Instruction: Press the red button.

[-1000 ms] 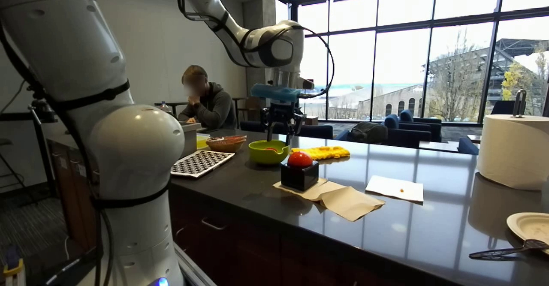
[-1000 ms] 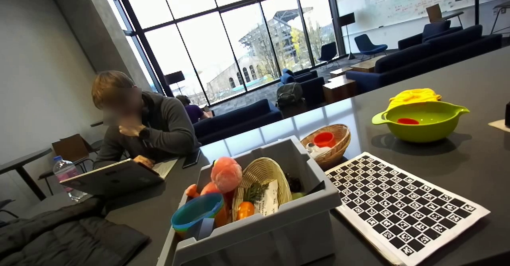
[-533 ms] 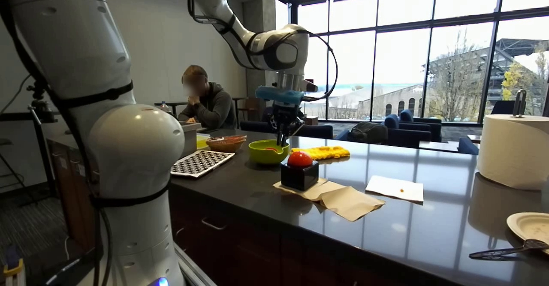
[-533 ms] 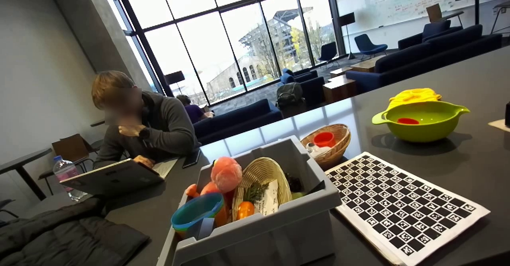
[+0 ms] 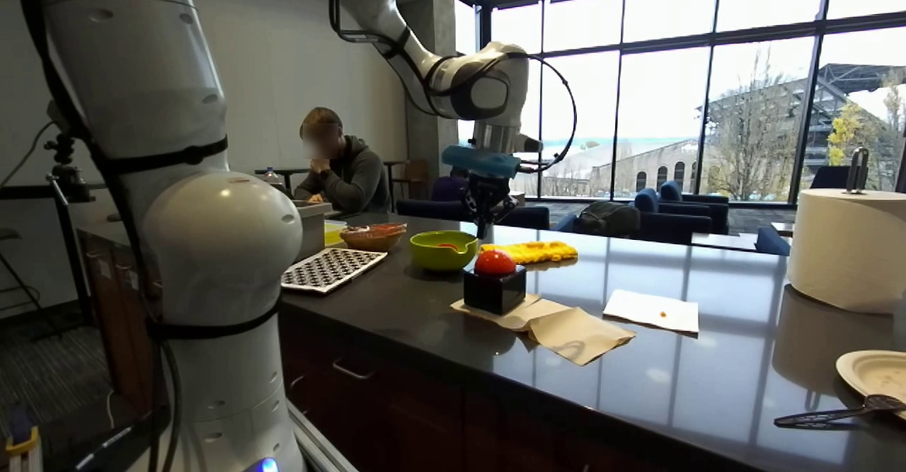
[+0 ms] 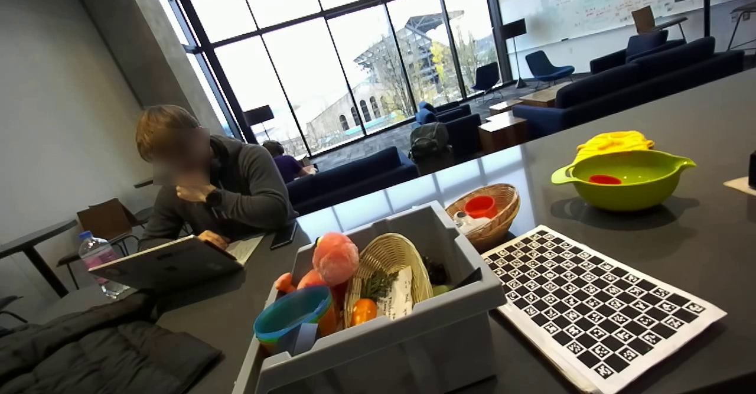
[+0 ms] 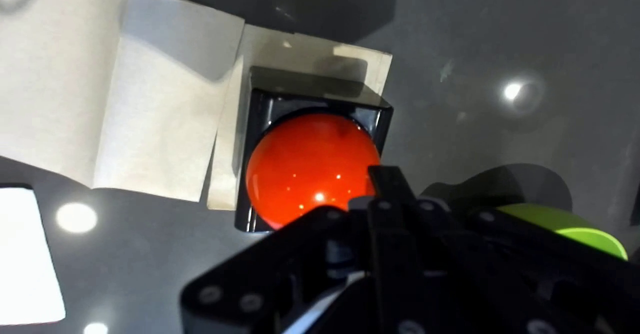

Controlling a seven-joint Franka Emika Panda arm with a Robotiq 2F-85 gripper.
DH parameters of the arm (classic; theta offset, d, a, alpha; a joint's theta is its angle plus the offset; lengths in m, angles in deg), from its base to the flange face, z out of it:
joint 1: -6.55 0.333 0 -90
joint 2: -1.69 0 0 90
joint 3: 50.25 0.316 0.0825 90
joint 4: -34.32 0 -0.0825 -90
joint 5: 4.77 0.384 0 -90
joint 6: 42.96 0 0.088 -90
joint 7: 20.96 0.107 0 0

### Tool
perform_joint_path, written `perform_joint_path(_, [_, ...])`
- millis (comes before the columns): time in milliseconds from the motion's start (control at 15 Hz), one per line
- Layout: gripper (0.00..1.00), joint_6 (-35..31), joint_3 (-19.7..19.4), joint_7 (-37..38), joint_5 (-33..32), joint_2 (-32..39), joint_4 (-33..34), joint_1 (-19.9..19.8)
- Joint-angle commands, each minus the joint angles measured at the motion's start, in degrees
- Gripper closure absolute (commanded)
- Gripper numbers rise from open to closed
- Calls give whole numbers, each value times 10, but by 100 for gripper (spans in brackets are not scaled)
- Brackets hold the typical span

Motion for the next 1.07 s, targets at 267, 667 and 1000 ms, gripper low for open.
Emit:
perform_joint_path(267, [100, -38, 0, -42, 49, 37, 22, -12])
perform_joint_path(667, [100, -61, 5, -47, 62, 60, 23, -16])
perform_joint_path(1000, [100, -67, 7, -50, 62, 67, 24, -19])
